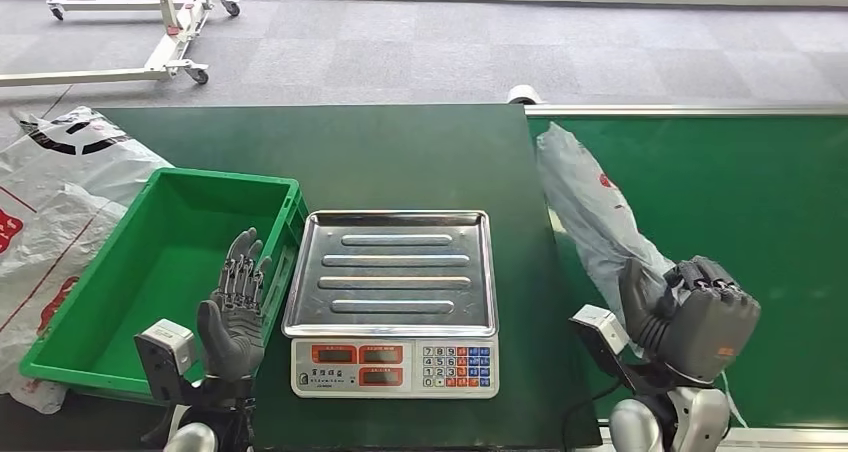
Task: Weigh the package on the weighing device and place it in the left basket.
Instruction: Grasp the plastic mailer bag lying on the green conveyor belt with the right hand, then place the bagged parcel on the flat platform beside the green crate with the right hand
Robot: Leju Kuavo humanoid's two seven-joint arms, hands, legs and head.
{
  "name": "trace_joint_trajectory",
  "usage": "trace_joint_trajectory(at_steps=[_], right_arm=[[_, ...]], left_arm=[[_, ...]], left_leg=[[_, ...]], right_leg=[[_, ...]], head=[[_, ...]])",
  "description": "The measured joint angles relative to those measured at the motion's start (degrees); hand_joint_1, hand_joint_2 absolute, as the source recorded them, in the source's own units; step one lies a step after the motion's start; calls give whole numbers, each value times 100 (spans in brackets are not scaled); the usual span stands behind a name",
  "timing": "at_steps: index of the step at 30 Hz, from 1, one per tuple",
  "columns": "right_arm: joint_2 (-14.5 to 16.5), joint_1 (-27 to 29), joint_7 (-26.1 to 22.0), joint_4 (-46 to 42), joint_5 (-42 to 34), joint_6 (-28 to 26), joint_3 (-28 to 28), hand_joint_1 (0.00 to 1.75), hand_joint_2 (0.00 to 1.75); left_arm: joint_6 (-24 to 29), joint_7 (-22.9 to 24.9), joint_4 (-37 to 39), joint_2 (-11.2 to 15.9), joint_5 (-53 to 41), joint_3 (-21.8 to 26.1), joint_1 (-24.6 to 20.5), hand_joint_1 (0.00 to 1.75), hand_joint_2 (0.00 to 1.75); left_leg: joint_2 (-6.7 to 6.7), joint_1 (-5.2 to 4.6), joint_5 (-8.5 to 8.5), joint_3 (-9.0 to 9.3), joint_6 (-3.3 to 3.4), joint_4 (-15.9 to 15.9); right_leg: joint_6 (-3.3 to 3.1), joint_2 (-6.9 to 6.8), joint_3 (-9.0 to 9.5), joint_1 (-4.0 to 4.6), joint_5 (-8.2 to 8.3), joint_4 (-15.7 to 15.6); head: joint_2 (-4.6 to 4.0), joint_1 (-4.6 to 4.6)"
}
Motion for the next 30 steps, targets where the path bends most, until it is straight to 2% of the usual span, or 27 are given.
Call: trace_joint_trajectory(at_steps=[4, 7, 11, 14, 16, 18, 20, 25, 30], right_arm=[[-126, -21, 66, -396, -316, 15, 533, 175, 175], [-240, -102, -56, -492, -777, 139, 844, 175, 175], [-343, -646, -438, -127, -1800, 933, 1491, 175, 175], [-317, -1144, -494, 419, -2016, 1208, 2145, 174, 175], [-289, -1367, -497, 677, -2194, 1436, 2467, 87, 175], [-245, -1642, -475, 1030, -2408, 1831, 2800, 0, 87], [-174, -1892, -448, 1469, -2640, 2094, 3139, 0, 0], [-64, -2318, -797, 2713, -3974, 2388, 3437, 0, 0], [-206, -2422, -1064, 3408, -4795, 2535, 3372, 0, 0]], left_arm=[[-17, -19, 75, 0, 15, 0, -60, 0, 0], [-28, -29, 143, 0, 38, -1, -126, 0, 0], [-101, -38, 324, -4, 96, -33, -304, 0, 0], [-138, -43, 507, -12, 107, -112, -466, 0, 0], [-142, -47, 578, -13, 111, -138, -505, 0, 0], [-142, -57, 643, -13, 137, -163, -548, 0, 0], [-141, -89, 702, -18, 177, -192, -593, 0, 0], [-91, -230, 786, -40, 209, -203, -558, 0, 0], [88, -519, 825, -6, 100, -201, -473, 0, 0]], left_leg=[[-1, -1, 0, 0, 0, 0], [-1, -1, 0, -3, 1, 0], [13, -1, 1, -12, -2, -1], [7, 0, 16, 1, -9, -1], [-8, 3, 23, -4, -11, -1], [-8, 7, 24, -5, -14, -2], [-5, 9, 24, -4, -16, -2], [-22, 8, 24, -10, -14, -2], [-28, 6, 22, -13, -11, 2]], right_leg=[[0, 0, 1, -1, 0, -1], [1, -1, 4, -1, 1, -1], [-6, 10, 0, 0, 8, 0], [-10, 7, -3, 5, 16, 0], [-10, -5, -1, 8, 17, 3], [-12, -4, -3, 9, 18, 6], [-14, 1, -6, 9, 19, 6], [-17, -16, -5, 7, 16, 5], [-15, -17, -7, 5, 17, -1]], head=[[0, 0], [0, 1], [0, 0], [0, -1], [0, 1], [0, -1], [0, -2], [0, 0], [0, 0]])
